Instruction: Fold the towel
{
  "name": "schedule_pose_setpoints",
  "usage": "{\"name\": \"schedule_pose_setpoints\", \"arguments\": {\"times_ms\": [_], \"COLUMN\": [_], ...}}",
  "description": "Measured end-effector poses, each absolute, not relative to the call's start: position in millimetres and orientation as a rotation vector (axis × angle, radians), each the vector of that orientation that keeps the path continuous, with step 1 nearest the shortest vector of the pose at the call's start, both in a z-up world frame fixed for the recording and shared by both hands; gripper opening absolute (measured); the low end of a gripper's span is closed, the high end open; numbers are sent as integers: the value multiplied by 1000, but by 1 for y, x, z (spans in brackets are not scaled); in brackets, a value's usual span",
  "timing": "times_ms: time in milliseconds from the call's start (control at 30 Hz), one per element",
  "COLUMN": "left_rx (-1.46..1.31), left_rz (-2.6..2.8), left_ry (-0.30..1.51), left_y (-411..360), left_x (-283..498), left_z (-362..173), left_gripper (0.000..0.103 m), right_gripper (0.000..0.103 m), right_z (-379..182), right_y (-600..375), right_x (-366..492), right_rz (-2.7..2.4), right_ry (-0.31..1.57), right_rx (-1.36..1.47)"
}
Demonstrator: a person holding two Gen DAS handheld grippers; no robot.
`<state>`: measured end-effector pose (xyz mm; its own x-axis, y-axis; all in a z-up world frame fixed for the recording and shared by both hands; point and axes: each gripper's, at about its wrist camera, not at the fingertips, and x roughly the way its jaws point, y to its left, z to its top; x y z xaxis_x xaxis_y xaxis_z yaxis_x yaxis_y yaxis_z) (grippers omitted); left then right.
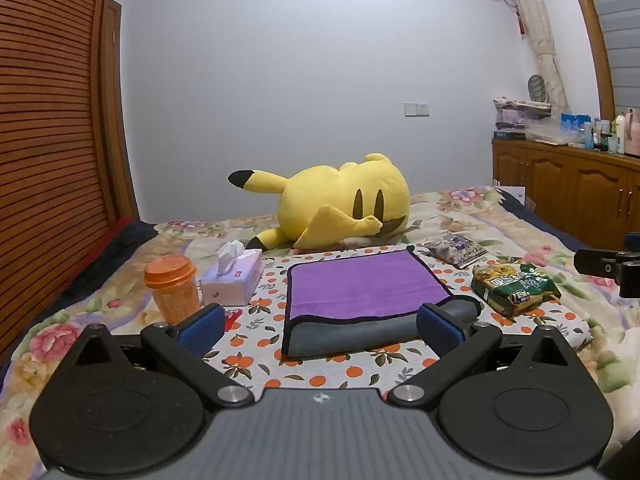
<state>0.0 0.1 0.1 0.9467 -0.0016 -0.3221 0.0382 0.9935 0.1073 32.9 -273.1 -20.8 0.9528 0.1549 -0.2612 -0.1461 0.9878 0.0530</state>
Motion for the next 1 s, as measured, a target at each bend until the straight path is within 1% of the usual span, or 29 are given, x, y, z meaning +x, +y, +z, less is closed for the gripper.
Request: {"name": "schedule_pose_setpoints", "arguments": {"times_ms": [1000], "left_rx": [127], "left_rz": [-18], "left_ry": [326], "left_y": [-1], "left_x": [0], "left_z": [0], "left_gripper": [103], "right_gripper": [103], "right_z": [-21], "right_y": [-273], "right_x": [33], "right_rz": [154], "right_ry": [266], "right_rx": [33]}}
